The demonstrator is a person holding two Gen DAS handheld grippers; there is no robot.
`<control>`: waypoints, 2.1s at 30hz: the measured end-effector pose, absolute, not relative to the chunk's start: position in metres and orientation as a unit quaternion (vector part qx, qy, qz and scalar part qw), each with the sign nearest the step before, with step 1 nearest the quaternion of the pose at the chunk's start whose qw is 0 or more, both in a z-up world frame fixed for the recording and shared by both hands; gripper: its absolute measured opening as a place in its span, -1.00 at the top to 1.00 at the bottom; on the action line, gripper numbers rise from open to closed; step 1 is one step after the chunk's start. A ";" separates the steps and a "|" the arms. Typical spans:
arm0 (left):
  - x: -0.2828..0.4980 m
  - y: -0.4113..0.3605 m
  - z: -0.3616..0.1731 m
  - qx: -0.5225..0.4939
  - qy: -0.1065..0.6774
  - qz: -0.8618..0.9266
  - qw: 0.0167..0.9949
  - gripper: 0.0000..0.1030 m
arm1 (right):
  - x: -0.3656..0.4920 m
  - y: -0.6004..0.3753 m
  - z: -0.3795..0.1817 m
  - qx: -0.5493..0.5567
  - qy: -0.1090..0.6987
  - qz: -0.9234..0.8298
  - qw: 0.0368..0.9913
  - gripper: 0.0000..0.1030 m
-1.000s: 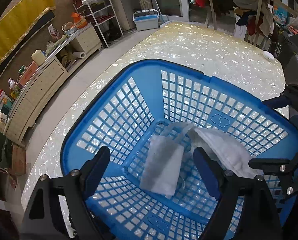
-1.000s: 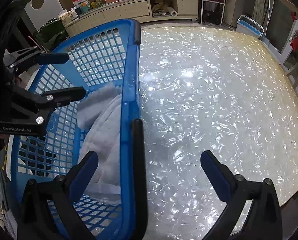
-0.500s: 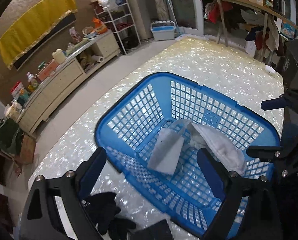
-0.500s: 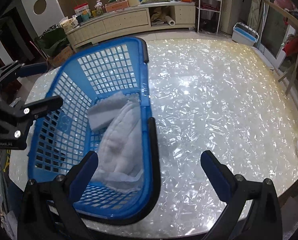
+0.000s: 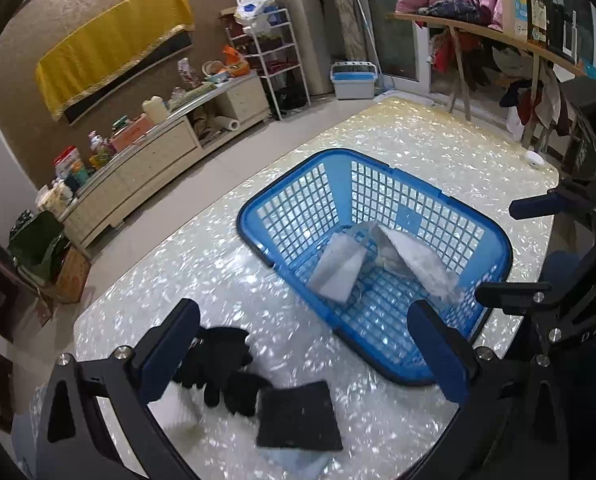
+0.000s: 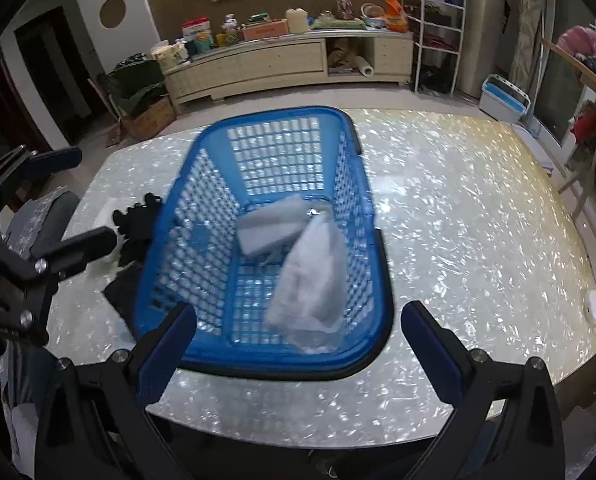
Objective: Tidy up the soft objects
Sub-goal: 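Grasp the dark fuzzy cloth with the right gripper and lift it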
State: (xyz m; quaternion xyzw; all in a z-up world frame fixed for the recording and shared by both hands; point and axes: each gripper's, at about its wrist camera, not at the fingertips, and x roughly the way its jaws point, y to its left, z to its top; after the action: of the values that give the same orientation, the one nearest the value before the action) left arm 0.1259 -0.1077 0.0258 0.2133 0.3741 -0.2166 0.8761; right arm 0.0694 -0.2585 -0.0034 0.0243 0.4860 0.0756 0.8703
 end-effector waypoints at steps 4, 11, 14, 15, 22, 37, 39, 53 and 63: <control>0.107 -0.086 0.029 0.193 0.375 -0.208 0.883 -1.00 | 0.060 -0.243 0.004 0.012 0.478 0.089 0.874 -0.99; 0.087 -0.049 0.024 0.161 0.396 -0.175 0.887 -1.00 | 0.050 -0.221 0.008 -0.005 0.471 0.111 0.875 -0.99; 0.077 -0.033 0.022 0.142 0.405 -0.163 0.889 -1.00 | 0.049 -0.206 0.009 -0.015 0.469 0.125 0.874 -0.99; 0.074 -0.025 0.021 0.136 0.406 -0.157 0.890 -1.00 | 0.049 -0.202 0.010 -0.018 0.468 0.130 0.874 -0.99; 0.061 0.015 0.011 0.119 0.419 -0.125 0.892 -1.00 | 0.054 -0.162 0.005 -0.043 0.461 0.172 0.869 -0.99; 0.049 0.074 -0.024 0.077 0.455 -0.087 0.883 -1.00 | 0.069 -0.080 -0.032 -0.092 0.480 0.241 0.839 -0.99; 0.050 0.081 -0.030 0.073 0.460 -0.084 0.881 -1.00 | 0.071 -0.072 -0.037 -0.098 0.481 0.248 0.835 -0.99; 0.061 0.103 -0.076 0.045 0.498 -0.075 0.863 -1.00 | 0.083 -0.039 -0.079 -0.126 0.515 0.247 0.811 -0.99; 0.080 0.100 -0.107 0.030 0.517 -0.092 0.850 -1.00 | 0.104 -0.041 -0.117 -0.129 0.549 0.197 0.802 -0.99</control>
State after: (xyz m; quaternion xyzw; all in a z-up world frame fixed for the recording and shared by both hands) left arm 0.0805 0.1001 -0.1074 0.0298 0.5175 -0.0919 0.8502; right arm 0.1041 -0.0413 -0.1172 -0.1291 0.5492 0.1967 0.8019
